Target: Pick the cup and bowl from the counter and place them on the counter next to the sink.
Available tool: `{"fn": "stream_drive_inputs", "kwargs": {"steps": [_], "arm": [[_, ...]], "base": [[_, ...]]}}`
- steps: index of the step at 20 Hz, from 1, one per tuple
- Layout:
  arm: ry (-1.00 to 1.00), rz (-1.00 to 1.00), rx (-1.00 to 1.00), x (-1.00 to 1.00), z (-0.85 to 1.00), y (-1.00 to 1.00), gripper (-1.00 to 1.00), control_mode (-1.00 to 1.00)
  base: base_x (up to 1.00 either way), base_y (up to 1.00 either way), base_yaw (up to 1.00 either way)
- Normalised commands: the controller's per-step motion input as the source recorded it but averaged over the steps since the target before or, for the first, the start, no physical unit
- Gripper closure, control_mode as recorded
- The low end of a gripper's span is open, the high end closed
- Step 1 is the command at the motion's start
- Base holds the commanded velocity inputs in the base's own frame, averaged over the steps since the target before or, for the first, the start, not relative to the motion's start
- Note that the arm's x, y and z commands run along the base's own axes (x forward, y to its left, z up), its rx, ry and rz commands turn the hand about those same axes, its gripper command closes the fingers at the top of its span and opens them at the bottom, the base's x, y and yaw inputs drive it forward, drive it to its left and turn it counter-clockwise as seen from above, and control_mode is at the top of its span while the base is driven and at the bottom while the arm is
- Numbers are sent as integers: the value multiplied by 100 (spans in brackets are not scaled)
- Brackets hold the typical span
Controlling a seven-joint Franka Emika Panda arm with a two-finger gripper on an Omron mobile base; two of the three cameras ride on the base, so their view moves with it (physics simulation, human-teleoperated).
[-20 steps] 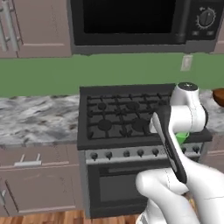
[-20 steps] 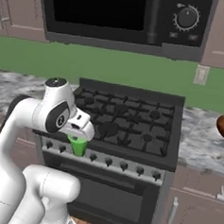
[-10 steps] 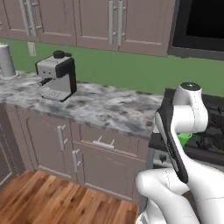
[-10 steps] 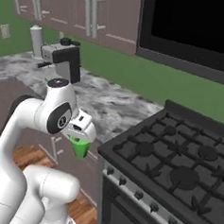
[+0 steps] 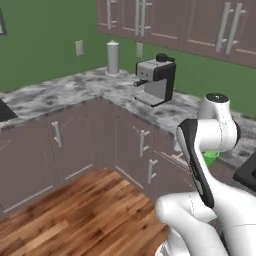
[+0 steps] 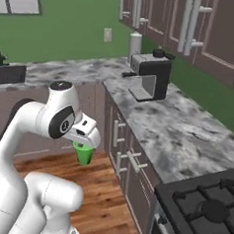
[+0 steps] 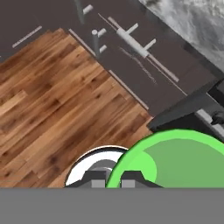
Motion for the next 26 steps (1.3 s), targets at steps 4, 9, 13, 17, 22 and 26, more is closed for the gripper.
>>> {"fn": "stream_drive_inputs", "kwargs": {"steps": [4, 9, 13, 17, 22, 26], "arm": [[0, 0, 0, 0, 0, 0, 100, 100], [0, 0, 0, 0, 0, 0, 100, 100], [0, 0, 0, 0, 0, 0, 100, 100], [0, 0, 0, 0, 0, 0, 100, 100], [0, 0, 0, 0, 0, 0, 100, 100], [0, 0, 0, 0, 0, 0, 100, 100]], "base": [[-26, 36, 70], [-10, 33, 52], [62, 29, 3], [85, 45, 0], [100, 40, 0], [100, 28, 3]]}}
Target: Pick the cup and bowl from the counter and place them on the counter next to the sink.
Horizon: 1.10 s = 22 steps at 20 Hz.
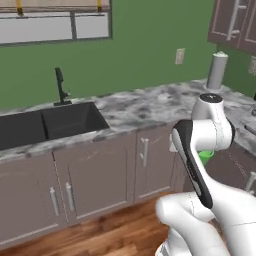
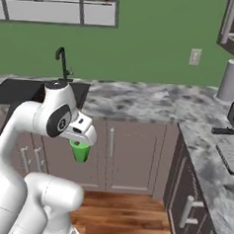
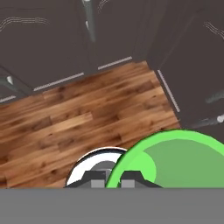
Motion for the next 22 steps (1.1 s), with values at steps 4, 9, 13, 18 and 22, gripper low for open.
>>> {"fn": "stream_drive_inputs", "kwargs": {"steps": [4, 9, 13, 18, 22], "arm": [[0, 0, 0, 0, 0, 0, 100, 100], [0, 0, 0, 0, 0, 0, 100, 100], [0, 0, 0, 0, 0, 0, 100, 100], [0, 0, 0, 0, 0, 0, 100, 100], [0, 0, 0, 0, 0, 0, 100, 100]], "base": [[100, 22, 10], [100, 3, 17], [100, 0, 22], [85, 0, 19], [10, 0, 4]]}}
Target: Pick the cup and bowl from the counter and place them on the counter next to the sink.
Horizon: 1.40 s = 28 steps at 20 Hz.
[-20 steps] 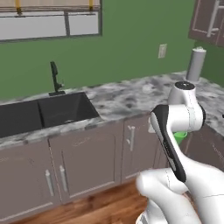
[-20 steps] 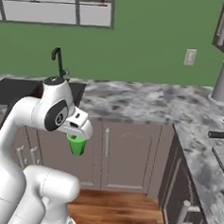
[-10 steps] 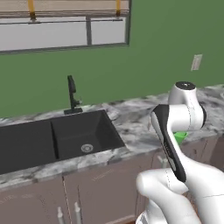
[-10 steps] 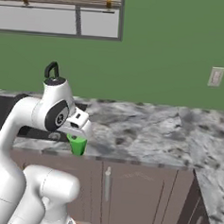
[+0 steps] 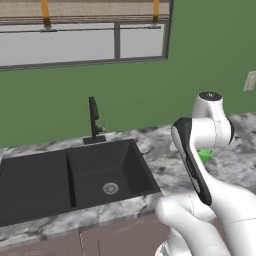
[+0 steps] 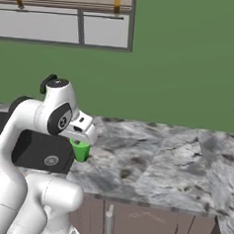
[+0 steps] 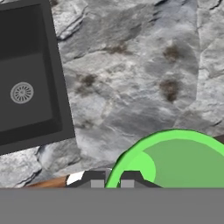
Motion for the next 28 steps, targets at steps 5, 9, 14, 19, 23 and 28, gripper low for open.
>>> {"fn": "stream_drive_inputs", "kwargs": {"steps": [5, 9, 14, 19, 23, 28], "arm": [[0, 0, 0, 0, 0, 0, 100, 100], [0, 0, 0, 0, 0, 0, 100, 100], [0, 0, 0, 2, 0, 3, 100, -100], [0, 0, 0, 34, 0, 16, 100, -100], [0, 0, 0, 39, 0, 0, 100, -100], [-5, 1, 0, 41, -18, 0, 100, -100]], "base": [[0, 0, 0], [0, 1, 0], [0, 9, 0], [0, 0, 0], [0, 0, 0], [0, 0, 0]]}}
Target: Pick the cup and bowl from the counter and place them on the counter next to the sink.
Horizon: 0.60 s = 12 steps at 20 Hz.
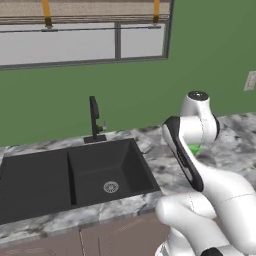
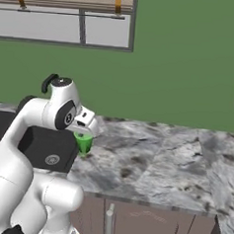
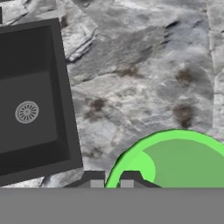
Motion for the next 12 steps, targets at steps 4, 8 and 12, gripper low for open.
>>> {"fn": "stream_drive_inputs", "kwargs": {"steps": [4, 8, 12], "arm": [[0, 1, 0, 2, -59, 9, 100, -100], [0, 1, 0, 3, -69, 22, 100, -100], [0, 0, 0, 12, -42, 24, 100, -100]], "base": [[0, 0, 0], [0, 0, 0], [0, 0, 0]]}}
